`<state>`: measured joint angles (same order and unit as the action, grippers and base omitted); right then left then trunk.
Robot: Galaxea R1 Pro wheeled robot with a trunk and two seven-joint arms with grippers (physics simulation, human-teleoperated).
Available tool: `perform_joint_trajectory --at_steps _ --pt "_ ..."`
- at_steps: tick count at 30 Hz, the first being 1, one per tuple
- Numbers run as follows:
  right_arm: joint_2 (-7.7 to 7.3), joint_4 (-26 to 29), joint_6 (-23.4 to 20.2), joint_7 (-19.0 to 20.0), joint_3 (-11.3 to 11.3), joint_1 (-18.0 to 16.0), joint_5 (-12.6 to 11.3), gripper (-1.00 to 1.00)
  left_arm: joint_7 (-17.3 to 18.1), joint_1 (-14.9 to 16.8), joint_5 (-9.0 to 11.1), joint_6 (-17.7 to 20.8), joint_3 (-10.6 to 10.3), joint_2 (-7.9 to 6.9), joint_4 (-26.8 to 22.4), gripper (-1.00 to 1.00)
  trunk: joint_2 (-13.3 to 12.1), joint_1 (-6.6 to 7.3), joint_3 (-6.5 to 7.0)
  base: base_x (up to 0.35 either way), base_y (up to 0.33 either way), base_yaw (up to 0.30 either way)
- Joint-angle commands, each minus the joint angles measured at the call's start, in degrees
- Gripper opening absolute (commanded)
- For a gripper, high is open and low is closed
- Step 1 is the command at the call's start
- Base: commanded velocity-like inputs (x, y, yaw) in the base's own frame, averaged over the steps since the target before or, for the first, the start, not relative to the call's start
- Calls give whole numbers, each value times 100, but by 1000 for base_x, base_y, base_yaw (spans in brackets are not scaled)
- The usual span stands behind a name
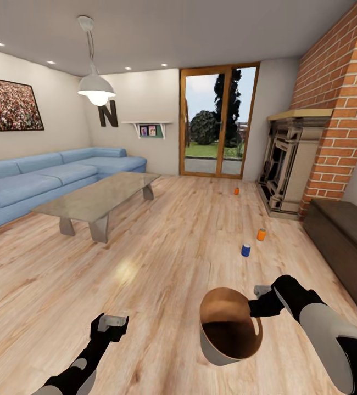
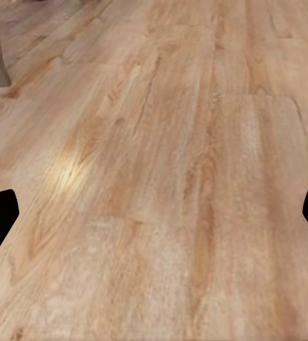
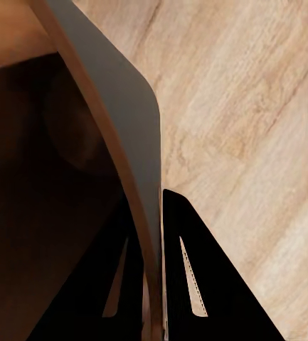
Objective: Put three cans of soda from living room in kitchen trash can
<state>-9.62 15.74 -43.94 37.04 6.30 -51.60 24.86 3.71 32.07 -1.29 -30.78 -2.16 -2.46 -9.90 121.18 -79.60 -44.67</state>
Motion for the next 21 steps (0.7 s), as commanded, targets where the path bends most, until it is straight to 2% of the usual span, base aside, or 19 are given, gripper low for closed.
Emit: perform_joint_trajectory --at_steps 1,21 --pt "1 2 -45 31 51 -1 -142 -100 9 0 2 1 2 0 4 100 0 0 5 199 63 -114" --pt "69 -15 -45 38 30 1 -145 -100 31 1 6 37 5 0 154 100 0 0 17 294 150 -16"
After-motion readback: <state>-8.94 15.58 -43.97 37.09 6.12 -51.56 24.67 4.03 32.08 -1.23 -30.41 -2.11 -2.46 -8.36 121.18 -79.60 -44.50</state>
